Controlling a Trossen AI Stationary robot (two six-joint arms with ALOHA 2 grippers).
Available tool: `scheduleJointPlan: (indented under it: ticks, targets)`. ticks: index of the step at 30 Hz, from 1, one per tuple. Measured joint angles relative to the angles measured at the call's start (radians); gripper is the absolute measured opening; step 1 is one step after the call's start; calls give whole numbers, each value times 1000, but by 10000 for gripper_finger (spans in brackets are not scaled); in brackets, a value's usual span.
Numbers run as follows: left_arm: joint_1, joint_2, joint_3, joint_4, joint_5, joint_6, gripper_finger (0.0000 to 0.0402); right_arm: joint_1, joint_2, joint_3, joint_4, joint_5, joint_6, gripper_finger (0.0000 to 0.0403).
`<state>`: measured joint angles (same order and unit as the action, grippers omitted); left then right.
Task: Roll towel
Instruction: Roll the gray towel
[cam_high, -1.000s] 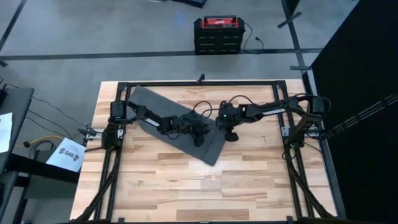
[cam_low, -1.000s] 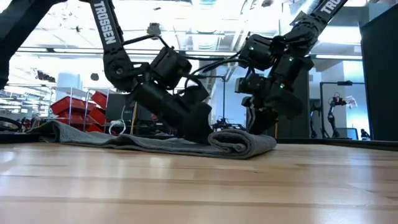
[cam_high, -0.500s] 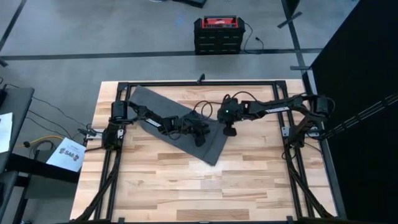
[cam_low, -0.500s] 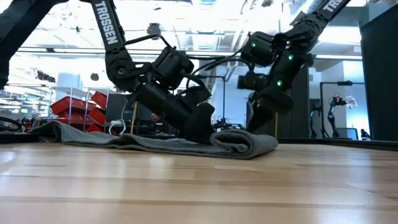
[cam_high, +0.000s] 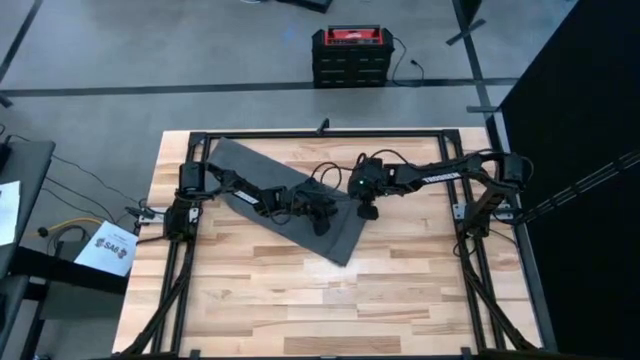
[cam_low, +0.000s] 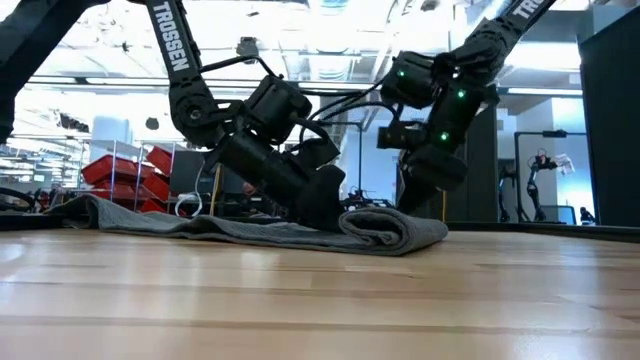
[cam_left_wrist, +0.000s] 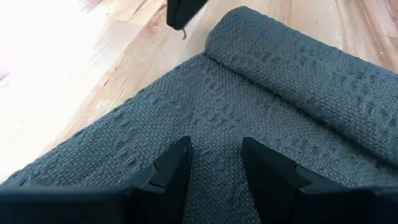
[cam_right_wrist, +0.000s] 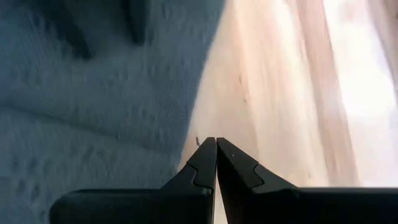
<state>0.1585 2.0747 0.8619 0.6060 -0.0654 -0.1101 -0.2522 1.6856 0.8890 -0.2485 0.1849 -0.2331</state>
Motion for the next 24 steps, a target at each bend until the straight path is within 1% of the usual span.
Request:
scheduleJointPlan:
  ticks: [3,6,8,11,19,24]
  targets:
    - [0,0,0,1,-1,-1,133,12,21,9,6,-8,2,0]
    - [0,0,0,0,-1,-2,133,11,58,9,-15,-44,38,0]
    - [0,0,0,-1,-1,-5,133,16,74,12,-28,-46,57,0]
    - [3,0,0,-3,-6,-8,133,21,74,13,-51,-40,92,0]
    - [4,0,-1,-10,-8,-10,134,61,10,23,-118,-30,134,0]
    - [4,-1,-1,-13,-9,-11,133,76,10,32,-105,-26,131,0]
